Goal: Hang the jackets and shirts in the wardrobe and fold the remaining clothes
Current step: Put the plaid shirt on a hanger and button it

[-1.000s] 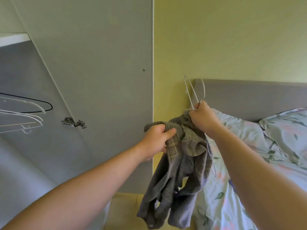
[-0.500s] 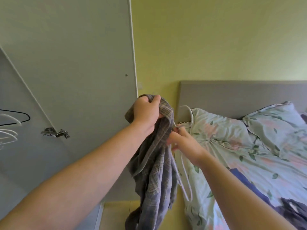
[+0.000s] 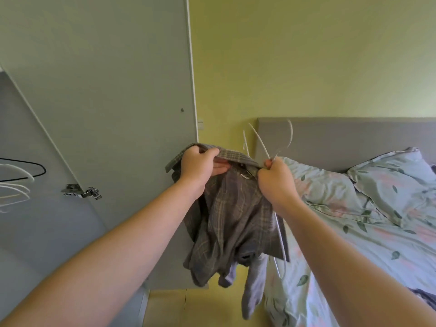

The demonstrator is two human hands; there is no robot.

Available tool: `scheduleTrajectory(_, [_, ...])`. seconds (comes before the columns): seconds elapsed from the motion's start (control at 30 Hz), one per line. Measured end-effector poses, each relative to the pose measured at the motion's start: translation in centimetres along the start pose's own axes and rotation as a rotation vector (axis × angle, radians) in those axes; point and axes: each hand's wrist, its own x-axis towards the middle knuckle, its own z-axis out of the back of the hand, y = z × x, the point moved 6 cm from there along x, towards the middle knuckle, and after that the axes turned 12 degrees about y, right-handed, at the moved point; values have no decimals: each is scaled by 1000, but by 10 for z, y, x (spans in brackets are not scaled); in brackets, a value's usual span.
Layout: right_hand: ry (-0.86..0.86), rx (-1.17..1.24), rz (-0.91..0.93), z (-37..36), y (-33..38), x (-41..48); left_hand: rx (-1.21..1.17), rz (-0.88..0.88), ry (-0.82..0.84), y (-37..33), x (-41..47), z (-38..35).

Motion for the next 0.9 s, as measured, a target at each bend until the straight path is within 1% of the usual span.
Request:
scheduleTrajectory(0.07, [35, 108, 11, 6, 11, 6, 23, 61, -19, 18, 4, 7])
scheduleTrajectory(0.13, [75, 149, 25, 13, 22, 10, 101, 86, -70, 36, 6, 17])
scheduleTrajectory(0.2, [125, 141, 34, 17, 30, 11, 285, 104, -127, 56, 2, 30])
scheduleTrajectory(0.23, [155, 152, 31, 17, 32, 11, 405, 129, -110, 67, -1, 34])
scheduleTrajectory(0.27, [182, 172, 21, 16, 32, 11, 491, 155, -28, 81, -1, 34])
scheduleTrajectory(0.3, [206, 198, 9, 14, 31, 11, 531, 179, 110, 95, -2, 28])
scheduleTrajectory(0.37, [237, 241, -19, 11, 26, 12, 559, 220, 438, 123, -10, 7])
scheduleTrajectory(0.4, [246, 253, -33, 10, 24, 13, 595, 229, 565, 135, -15, -2])
scheduleTrajectory(0.43, [250, 255, -50, 10, 21, 13, 642, 234, 644, 145, -19, -8])
scheduleTrajectory(0.47, [249, 247, -64, 11, 18, 13, 647, 228, 687, 151, -23, -14])
scheduleTrajectory(0.53, [243, 198, -73, 16, 13, 15, 517, 260, 675, 158, -26, -17])
scheduleTrajectory(0.6, [223, 122, -78, 25, 7, 16, 361, 373, 614, 158, -26, -8])
scheduleTrajectory(0.63, [207, 87, -84, 31, 4, 16, 292, 435, 615, 157, -26, -3])
scheduleTrajectory(0.77, [162, 16, -142, 50, -13, 17, -19, 615, 716, 151, -31, 26])
scheduleTrajectory(0.83, [163, -13, -166, 54, -20, 16, -87, 639, 741, 152, -34, 38])
scheduleTrajectory(0.9, [179, -50, -181, 55, -24, 17, -93, 649, 722, 156, -37, 43])
